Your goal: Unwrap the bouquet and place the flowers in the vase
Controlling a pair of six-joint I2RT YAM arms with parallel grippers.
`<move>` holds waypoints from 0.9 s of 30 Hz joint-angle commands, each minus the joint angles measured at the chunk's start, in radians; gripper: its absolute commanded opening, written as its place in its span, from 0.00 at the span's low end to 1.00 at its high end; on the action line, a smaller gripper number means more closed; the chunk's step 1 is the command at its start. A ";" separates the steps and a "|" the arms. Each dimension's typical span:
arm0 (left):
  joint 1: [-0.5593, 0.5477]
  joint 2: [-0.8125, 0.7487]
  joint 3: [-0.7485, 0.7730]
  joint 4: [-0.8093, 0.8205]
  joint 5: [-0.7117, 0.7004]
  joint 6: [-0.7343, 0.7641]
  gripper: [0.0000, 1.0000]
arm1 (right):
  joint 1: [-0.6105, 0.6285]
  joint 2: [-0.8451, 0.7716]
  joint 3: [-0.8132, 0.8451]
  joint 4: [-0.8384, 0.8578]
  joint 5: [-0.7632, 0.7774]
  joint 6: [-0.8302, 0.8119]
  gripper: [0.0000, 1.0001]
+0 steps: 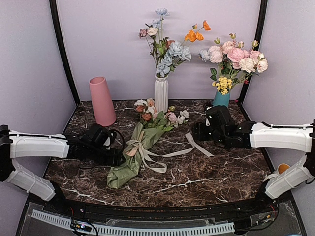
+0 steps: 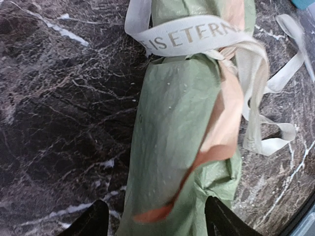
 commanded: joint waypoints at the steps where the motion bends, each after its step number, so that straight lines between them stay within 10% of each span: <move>1: 0.005 -0.132 0.071 -0.181 -0.026 -0.007 0.71 | -0.008 -0.001 0.086 -0.143 -0.049 -0.004 0.89; 12: 0.046 -0.085 0.076 -0.072 -0.209 0.027 0.51 | 0.002 -0.050 0.078 -0.059 -0.288 -0.031 0.89; 19: 0.045 0.101 0.082 0.048 -0.019 0.070 0.26 | 0.028 -0.026 0.077 -0.023 -0.319 0.020 0.85; 27: -0.116 0.225 0.125 0.217 0.218 0.025 0.23 | 0.039 -0.122 0.015 -0.072 -0.243 0.057 0.85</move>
